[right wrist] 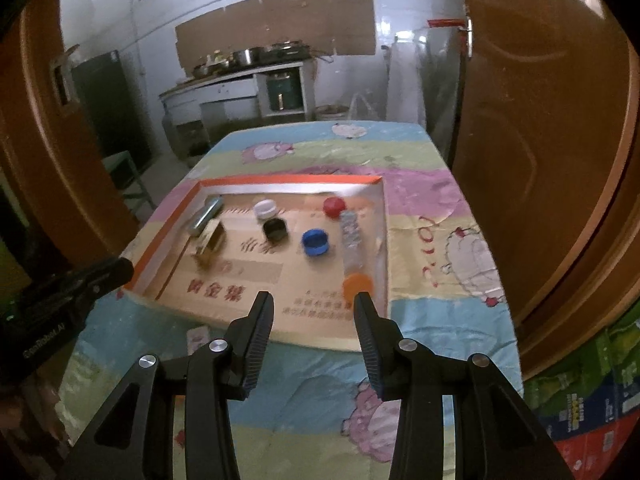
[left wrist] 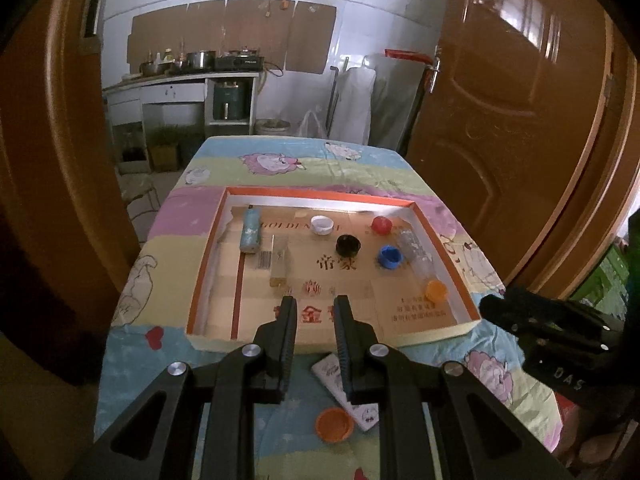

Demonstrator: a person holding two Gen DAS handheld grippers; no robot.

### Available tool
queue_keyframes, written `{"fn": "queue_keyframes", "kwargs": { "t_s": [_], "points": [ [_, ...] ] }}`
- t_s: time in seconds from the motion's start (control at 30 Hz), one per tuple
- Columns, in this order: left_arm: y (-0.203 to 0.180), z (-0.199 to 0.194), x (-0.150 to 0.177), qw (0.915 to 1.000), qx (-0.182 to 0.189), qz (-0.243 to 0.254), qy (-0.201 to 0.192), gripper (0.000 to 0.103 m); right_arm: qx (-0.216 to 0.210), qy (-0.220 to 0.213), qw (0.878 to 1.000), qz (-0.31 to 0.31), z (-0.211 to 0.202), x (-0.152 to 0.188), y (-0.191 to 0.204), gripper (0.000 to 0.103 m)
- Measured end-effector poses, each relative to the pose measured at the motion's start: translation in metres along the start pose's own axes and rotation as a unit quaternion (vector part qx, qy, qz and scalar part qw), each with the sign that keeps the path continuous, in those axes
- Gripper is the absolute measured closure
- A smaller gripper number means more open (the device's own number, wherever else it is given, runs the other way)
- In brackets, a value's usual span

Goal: Organize rigid objects
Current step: 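Lift both open grippers out of the tray toward the remaining loose items, then grasp the white Hello Kitty box with the right gripper while the left grasps the orange cap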

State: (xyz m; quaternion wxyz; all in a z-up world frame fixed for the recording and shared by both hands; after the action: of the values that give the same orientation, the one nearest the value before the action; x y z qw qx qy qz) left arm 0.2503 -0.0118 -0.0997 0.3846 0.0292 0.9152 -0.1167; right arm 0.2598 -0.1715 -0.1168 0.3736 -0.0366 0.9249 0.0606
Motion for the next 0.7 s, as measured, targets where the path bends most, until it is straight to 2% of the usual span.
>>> {"fn": "queue_keyframes", "kwargs": {
  "t_s": [0.7],
  "points": [
    [0.018, -0.011, 0.072, 0.9995, 0.013, -0.015, 0.023, 0.084, -0.06, 0.047, 0.996, -0.047, 0.025, 0.043, 0.061, 0.06]
  ]
}}
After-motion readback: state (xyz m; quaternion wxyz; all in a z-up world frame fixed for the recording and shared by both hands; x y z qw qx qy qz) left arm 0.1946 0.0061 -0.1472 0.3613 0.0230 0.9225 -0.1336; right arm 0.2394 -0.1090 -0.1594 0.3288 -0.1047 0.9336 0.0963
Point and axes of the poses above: each gripper's, at about its wrist camera, not at the fingertips, and z roughly the way its jaws point, y to its left, x to its underside, the point moved 9 cm from there along z, roughly the way its jaws point, and after that the axes turned 2 degrees about -z, right-handed, at the moved point
